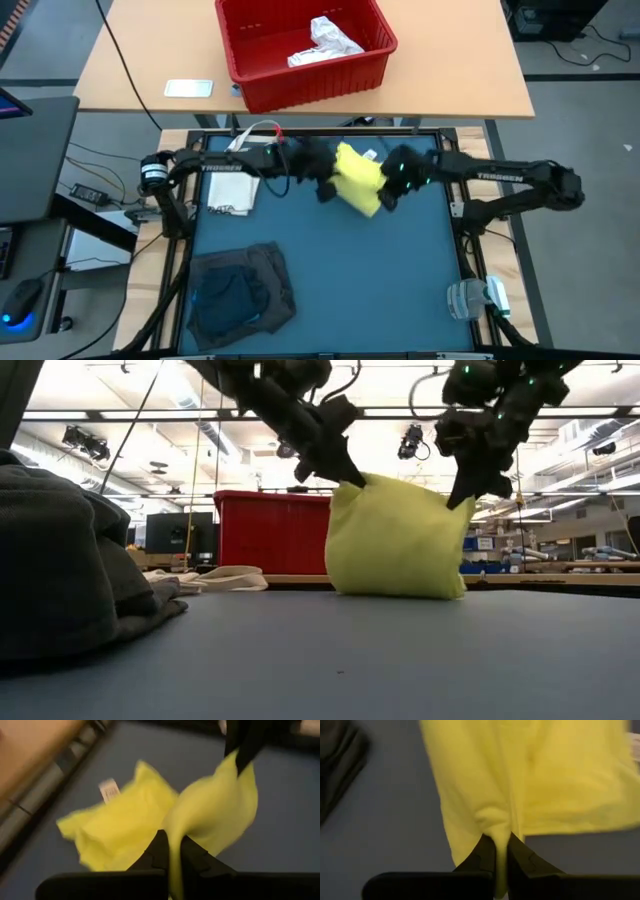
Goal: Fold laundry
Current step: Fold the yellow shirt
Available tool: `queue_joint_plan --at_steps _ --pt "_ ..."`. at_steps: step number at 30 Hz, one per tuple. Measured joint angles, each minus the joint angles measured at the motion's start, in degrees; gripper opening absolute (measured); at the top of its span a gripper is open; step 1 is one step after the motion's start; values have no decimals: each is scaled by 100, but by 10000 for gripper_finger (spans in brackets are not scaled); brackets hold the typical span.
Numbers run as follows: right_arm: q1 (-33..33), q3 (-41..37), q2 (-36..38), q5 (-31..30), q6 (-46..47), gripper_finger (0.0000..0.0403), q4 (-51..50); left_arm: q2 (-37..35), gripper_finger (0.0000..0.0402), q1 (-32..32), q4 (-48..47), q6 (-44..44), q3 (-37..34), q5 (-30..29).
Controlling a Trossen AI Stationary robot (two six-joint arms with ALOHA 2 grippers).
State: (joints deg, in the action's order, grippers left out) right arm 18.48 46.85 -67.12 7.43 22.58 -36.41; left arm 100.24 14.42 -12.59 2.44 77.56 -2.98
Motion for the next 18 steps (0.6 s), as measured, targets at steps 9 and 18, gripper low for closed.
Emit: queue_joint_plan --at_steps 9,18 --pt "2074 -27 -72 507 -394 20 279 735 17 1145 1276 855 149 844" --pt "2956 198 -1433 764 -416 20 1381 1643 18 1938 957 1047 1018 1110"
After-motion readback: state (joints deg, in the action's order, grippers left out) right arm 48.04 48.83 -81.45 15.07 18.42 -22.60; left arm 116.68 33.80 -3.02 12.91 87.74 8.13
